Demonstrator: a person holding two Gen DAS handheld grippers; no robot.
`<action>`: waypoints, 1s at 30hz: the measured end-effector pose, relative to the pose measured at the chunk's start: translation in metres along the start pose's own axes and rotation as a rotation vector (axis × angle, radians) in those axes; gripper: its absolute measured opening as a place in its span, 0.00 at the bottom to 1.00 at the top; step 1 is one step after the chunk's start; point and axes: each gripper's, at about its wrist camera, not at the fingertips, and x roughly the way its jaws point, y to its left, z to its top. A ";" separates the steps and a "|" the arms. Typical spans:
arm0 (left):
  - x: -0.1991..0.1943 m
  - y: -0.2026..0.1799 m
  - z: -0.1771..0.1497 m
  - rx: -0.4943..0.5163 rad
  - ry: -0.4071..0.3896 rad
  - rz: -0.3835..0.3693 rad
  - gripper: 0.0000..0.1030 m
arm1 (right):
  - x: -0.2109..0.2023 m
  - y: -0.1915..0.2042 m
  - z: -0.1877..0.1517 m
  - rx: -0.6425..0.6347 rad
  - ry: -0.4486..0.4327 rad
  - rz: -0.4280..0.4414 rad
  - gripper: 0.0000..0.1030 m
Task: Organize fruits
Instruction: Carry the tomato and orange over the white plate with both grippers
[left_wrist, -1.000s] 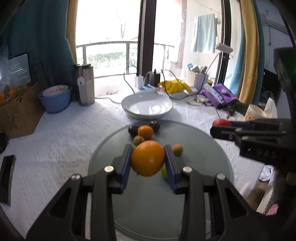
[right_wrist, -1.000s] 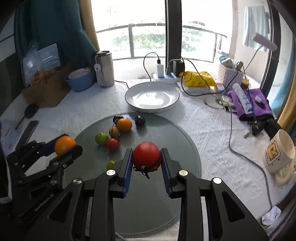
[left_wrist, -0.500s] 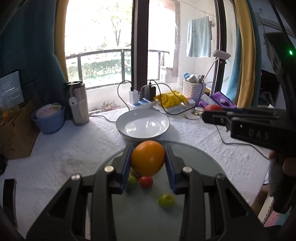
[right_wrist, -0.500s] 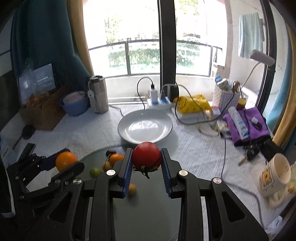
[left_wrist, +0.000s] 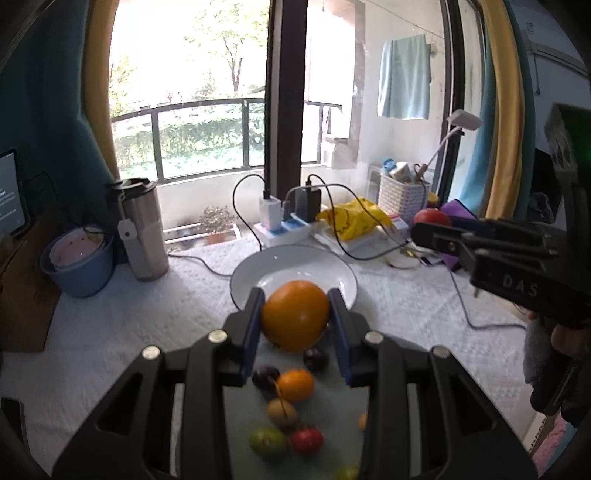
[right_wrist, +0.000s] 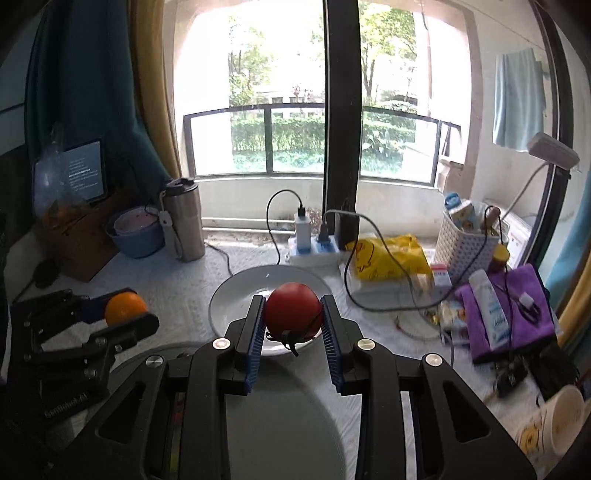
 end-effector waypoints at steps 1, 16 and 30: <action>0.004 0.001 0.003 0.002 -0.001 0.001 0.35 | 0.004 -0.004 0.001 0.000 -0.001 0.003 0.31; 0.092 0.011 0.016 -0.015 0.070 0.029 0.35 | 0.076 -0.023 -0.001 -0.024 0.021 0.063 0.31; 0.166 0.045 0.024 -0.121 0.239 -0.030 0.35 | 0.183 -0.023 -0.003 -0.008 0.216 0.138 0.31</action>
